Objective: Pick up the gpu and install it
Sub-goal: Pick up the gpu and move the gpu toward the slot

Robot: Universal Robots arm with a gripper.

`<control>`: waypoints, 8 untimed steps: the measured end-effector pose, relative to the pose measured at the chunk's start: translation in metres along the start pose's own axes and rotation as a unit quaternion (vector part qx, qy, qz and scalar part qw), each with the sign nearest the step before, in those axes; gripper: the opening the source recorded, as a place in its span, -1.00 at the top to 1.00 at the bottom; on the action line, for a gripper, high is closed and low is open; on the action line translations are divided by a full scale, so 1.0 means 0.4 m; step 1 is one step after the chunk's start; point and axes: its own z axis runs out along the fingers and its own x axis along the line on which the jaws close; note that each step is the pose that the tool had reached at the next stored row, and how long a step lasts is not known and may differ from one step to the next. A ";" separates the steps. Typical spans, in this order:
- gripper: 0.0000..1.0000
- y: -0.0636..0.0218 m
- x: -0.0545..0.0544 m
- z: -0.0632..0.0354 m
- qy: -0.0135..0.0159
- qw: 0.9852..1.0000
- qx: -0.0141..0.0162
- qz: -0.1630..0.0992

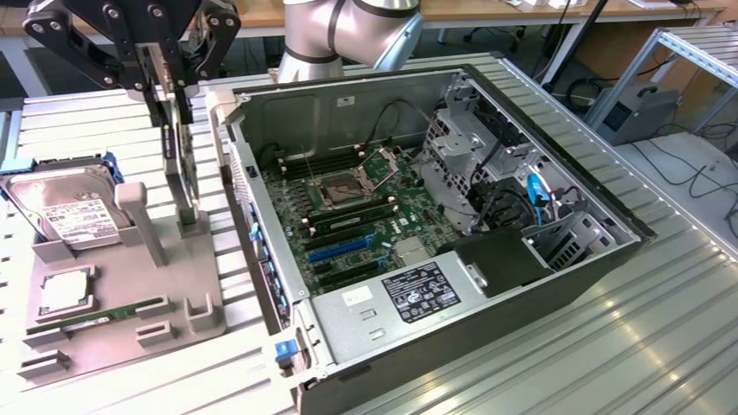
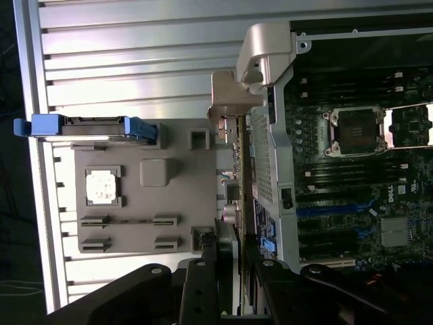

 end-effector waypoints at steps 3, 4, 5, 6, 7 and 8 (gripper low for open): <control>0.47 0.000 -0.002 0.000 0.000 1.000 0.000 0.000; 0.47 0.000 -0.003 0.000 0.000 1.000 0.000 0.000; 0.47 0.000 -0.004 0.000 0.000 1.000 0.000 0.000; 0.47 0.000 -0.004 0.000 0.000 1.000 0.000 0.000; 0.47 0.000 -0.005 0.000 0.000 1.000 0.000 0.000; 0.47 0.000 -0.006 0.000 0.000 1.000 0.000 0.000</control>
